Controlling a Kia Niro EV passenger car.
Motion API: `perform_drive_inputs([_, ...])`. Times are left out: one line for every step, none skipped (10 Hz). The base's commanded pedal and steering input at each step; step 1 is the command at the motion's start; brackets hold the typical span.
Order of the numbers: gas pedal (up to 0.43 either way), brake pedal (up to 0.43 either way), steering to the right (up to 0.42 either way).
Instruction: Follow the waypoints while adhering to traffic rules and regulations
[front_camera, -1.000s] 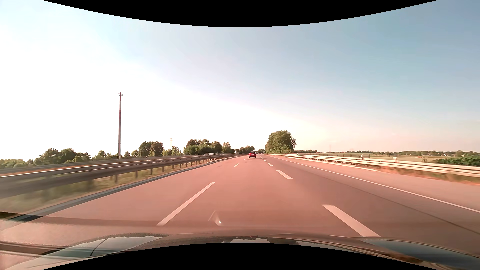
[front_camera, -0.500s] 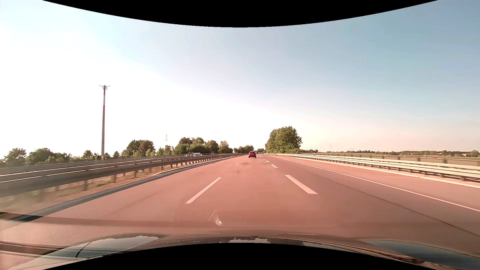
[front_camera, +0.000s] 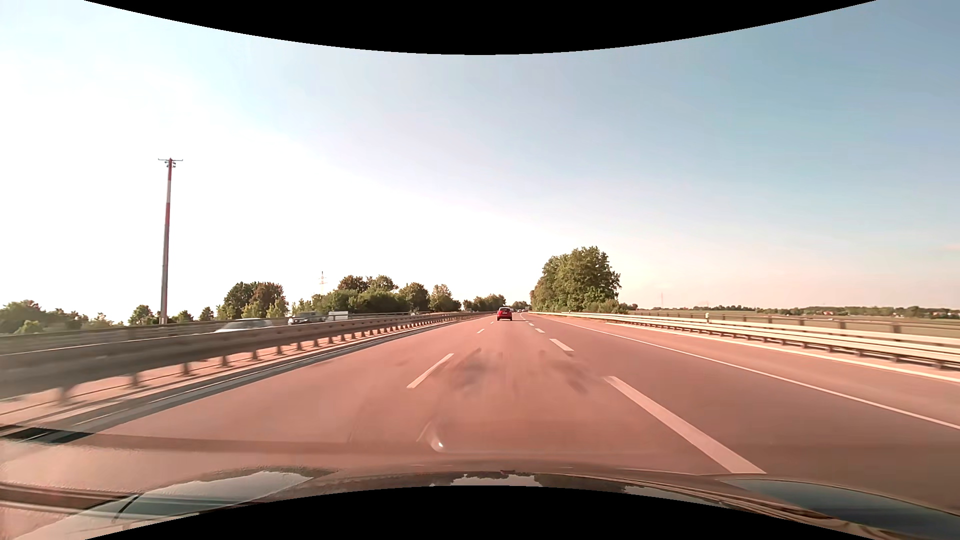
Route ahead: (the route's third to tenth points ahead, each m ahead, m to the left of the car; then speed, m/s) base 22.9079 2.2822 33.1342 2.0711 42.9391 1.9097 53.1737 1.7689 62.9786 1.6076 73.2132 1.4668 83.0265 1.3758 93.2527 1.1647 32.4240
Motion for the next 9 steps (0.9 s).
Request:
perform_drive_inputs([0.22,0.006,0.004])
perform_drive_inputs([0.22,0.006,0.004])
perform_drive_inputs([0.22,0.006,0.004])
perform_drive_inputs([0.22,0.006,0.004])
perform_drive_inputs([0.22,0.006,0.003])
perform_drive_inputs([0.22,0.006,0.004])
perform_drive_inputs([0.22,0.006,0.004])
perform_drive_inputs([0.228,0.006,0.004])
perform_drive_inputs([0.228,0.006,0.004])
